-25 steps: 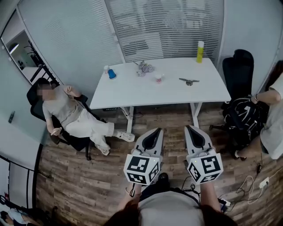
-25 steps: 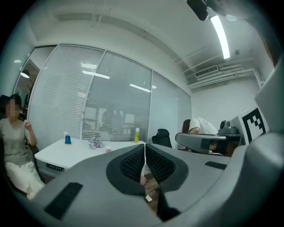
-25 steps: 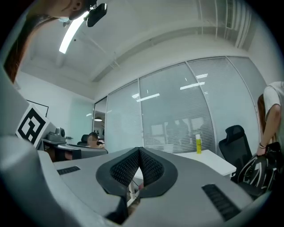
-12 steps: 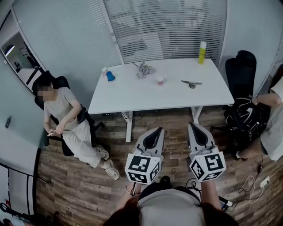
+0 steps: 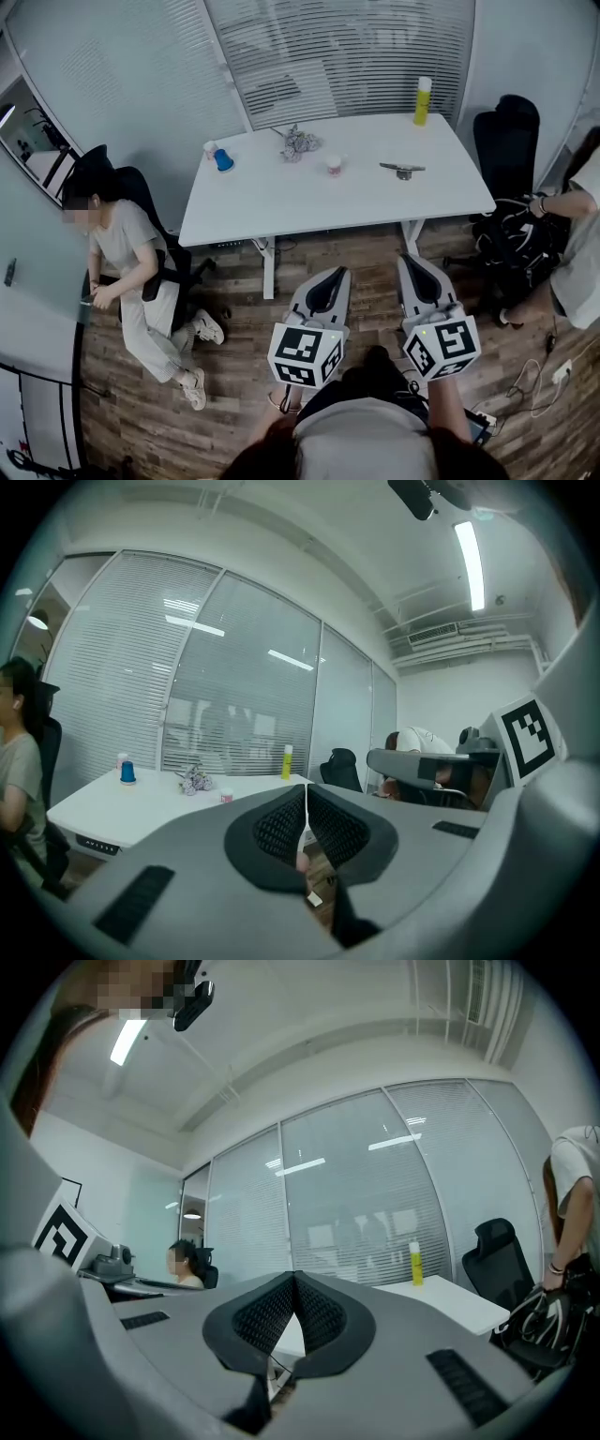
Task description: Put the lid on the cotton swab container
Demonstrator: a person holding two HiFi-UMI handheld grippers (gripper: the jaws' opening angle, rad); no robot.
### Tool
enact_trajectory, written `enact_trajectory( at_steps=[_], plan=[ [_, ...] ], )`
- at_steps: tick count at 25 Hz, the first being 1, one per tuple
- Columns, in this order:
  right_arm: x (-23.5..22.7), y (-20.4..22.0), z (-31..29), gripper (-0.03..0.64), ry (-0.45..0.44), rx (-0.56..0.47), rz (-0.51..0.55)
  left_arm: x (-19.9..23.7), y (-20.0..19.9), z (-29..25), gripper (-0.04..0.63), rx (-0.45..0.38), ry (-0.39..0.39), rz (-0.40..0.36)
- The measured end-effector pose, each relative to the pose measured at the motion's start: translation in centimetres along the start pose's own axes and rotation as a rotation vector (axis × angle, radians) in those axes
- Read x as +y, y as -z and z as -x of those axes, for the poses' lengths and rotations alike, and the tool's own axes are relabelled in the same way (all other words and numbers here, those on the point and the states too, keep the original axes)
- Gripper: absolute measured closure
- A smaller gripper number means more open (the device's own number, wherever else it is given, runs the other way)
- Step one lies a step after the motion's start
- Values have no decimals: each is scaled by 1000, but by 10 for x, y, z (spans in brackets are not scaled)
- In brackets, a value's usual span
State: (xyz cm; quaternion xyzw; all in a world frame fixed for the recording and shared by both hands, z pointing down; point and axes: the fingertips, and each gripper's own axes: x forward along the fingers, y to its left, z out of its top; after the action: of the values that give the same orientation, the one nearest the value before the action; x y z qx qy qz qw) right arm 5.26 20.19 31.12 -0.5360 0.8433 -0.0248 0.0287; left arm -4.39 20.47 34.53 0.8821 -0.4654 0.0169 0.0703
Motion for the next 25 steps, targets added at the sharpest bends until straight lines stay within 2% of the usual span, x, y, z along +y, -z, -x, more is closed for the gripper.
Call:
enact_trajectory(
  at_steps=[25],
  plan=[
    [-66, 15, -130, 594, -62, 60, 0, 67, -9, -129, 571, 20, -20, 2]
  ],
)
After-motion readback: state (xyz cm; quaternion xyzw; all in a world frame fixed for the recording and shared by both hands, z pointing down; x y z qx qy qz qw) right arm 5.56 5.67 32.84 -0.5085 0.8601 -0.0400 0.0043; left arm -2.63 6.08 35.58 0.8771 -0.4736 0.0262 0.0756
